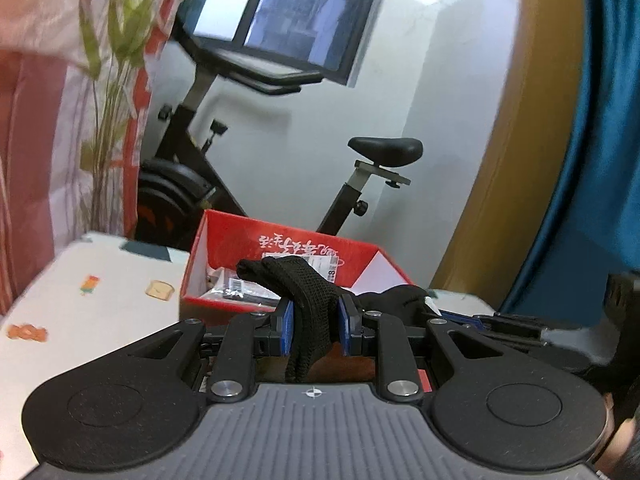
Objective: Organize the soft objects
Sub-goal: 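Lift the black glove with the left tool over the red box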
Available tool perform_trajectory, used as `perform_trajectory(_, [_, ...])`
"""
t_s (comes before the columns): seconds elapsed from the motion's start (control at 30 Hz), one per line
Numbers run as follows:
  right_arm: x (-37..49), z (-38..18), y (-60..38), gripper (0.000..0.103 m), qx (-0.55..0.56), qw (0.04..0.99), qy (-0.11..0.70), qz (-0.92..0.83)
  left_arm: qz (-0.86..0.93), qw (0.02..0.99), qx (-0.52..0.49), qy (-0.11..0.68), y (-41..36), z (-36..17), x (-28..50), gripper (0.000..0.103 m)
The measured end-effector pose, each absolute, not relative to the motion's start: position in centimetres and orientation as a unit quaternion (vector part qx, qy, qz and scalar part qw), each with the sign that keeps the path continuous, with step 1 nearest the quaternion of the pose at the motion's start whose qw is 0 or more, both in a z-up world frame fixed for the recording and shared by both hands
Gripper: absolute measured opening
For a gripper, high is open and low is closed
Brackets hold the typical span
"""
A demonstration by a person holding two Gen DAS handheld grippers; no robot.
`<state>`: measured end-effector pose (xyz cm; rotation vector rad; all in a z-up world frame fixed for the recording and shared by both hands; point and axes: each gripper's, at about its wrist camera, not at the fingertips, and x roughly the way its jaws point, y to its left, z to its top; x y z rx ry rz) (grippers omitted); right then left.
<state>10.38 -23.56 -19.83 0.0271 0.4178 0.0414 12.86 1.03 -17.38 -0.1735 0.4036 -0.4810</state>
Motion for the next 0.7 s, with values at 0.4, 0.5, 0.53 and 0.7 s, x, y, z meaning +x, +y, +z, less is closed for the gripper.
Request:
perform_trajectory(0.4, [17.2, -18.8, -27.5, 0.009, 0.015, 0.977, 0.211, -0.015, -0.255, 0.937, -0.078, 0.225, -1.9, -15.6, 20.8, 0.024])
perform_trajectory(0.5, [18.3, -20.4, -28.0, 0.009, 0.023, 0.970, 0.240, -0.014, -0.240, 0.931, -0.084, 0.261, -2.2, -16.6, 23.1, 0.024])
perform_trajectory(0.53, [18.7, -21.0, -28.2, 0.009, 0.031, 0.967, 0.251, -0.012, -0.238, 0.927, -0.089, 0.276, -2.1, -17.0, 23.8, 0.024])
perform_trajectory(0.7, [19.5, -23.3, -29.2, 0.010, 0.107, 0.951, 0.291, -0.009, -0.228, 0.914, -0.078, 0.326, -2.0, -19.3, 25.7, 0.024])
